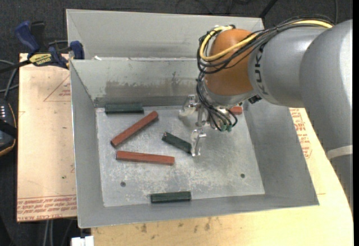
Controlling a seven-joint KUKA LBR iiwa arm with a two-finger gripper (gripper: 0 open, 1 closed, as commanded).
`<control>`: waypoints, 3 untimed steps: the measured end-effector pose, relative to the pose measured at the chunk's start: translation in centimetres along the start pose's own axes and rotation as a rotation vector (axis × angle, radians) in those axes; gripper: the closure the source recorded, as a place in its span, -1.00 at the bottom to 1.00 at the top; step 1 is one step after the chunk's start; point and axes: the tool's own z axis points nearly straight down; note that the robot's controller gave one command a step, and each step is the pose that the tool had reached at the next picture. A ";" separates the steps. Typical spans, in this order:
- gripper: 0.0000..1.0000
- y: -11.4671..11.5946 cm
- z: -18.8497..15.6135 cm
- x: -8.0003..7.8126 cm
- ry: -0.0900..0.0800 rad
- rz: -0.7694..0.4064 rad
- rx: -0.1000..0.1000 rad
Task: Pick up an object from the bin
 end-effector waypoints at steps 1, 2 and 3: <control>-1.00 0.0 -0.7 -0.3 -0.015 0.001 -0.004; -1.00 3.2 -2.0 1.4 -0.004 0.110 -0.003; -1.00 3.0 0.6 1.5 -0.012 0.046 -0.005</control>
Offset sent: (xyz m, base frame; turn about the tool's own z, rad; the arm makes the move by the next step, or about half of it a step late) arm -0.0178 0.0296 0.0186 0.1118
